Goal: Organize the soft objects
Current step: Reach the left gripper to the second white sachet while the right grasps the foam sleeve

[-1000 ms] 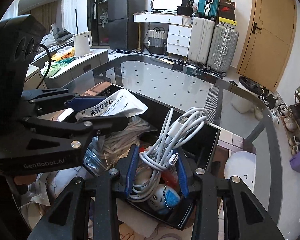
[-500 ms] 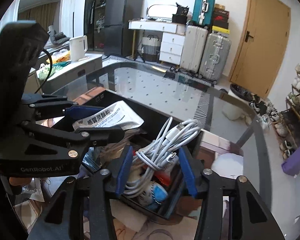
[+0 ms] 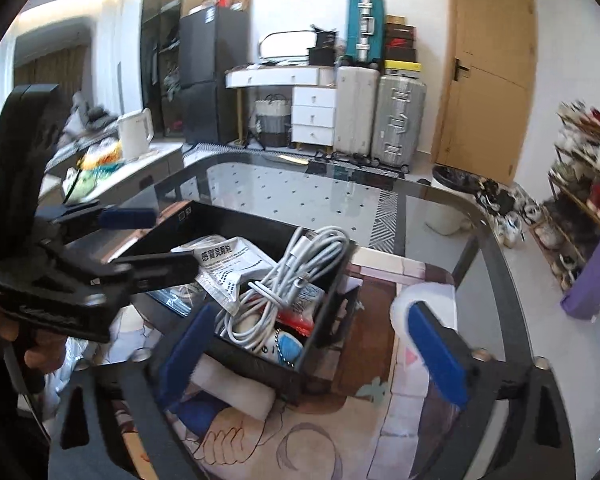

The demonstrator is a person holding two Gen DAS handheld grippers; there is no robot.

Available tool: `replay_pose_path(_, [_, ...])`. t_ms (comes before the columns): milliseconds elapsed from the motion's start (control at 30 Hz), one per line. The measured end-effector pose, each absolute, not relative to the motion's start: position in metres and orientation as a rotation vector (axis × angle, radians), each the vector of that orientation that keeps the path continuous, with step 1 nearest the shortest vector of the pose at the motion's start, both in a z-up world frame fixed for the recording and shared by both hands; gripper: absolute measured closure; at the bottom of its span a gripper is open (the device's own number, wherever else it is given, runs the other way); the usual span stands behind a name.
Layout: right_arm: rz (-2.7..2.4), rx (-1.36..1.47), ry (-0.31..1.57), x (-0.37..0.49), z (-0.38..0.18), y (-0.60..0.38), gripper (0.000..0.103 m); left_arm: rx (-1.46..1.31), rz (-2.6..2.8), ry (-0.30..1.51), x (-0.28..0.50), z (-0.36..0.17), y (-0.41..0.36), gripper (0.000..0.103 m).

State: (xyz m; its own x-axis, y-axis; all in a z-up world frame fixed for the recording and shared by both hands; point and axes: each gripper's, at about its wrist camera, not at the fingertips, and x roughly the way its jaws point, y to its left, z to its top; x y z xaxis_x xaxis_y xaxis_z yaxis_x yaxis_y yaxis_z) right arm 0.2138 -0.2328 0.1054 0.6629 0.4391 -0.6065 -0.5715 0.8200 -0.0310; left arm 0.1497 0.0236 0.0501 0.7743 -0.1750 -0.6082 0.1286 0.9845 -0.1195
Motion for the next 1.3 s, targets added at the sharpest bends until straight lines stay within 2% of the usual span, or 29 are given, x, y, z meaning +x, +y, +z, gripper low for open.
replay_pose_path(400, [0.655, -0.054, 0.747, 0.194, 0.083, -0.244, 0.001, -0.070, -0.078, 0.667, 0.093, 0.046, 0.046, 0.000])
replay_pose_path(767, [0.679, -0.074, 0.808, 0.190, 0.070, -0.226, 0.001, -0.048, -0.075, 0.758, 0.052, 0.016, 0.057, 0.000])
replay_pose_path(1300, [0.717, -0.075, 0.863, 0.187, 0.060, -0.213, 0.001, 0.002, -0.155, 0.884, 0.036, -0.016, 0.054, 0.000])
